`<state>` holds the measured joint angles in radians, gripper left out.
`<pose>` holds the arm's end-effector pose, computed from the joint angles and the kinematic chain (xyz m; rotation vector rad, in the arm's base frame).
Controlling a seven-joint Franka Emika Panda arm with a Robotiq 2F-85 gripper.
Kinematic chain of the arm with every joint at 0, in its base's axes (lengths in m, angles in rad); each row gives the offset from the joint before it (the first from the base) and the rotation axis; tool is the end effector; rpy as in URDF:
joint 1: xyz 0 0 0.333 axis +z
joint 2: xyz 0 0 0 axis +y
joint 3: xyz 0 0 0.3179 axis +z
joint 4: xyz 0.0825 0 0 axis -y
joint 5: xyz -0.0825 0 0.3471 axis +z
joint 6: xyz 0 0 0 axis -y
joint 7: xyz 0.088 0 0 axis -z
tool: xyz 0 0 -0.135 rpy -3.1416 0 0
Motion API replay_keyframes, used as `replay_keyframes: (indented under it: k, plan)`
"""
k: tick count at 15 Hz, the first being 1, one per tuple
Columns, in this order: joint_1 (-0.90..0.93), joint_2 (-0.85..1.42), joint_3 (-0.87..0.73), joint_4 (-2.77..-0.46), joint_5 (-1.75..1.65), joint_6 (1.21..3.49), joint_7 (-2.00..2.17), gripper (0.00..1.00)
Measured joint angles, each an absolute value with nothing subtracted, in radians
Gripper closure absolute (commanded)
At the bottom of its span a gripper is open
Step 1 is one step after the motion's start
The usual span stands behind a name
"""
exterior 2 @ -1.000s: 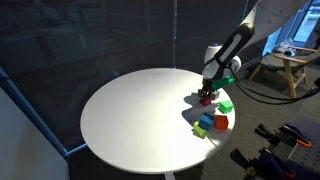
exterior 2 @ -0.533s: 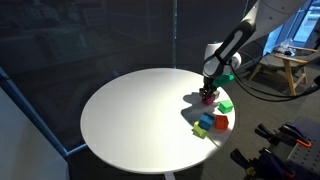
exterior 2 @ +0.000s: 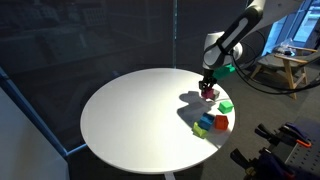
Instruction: Pick up the pink block and put it on the blue block
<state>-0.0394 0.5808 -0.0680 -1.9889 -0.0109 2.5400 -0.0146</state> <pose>0.5815 -0.0623 0.1695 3.0975 -0.1133 -0.0483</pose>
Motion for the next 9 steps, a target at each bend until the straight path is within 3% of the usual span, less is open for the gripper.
replay_keyframes:
  k: [9]
  plan:
    - [-0.033, 0.474, -0.050, -2.028, -0.011, 2.520, -0.020, 0.72]
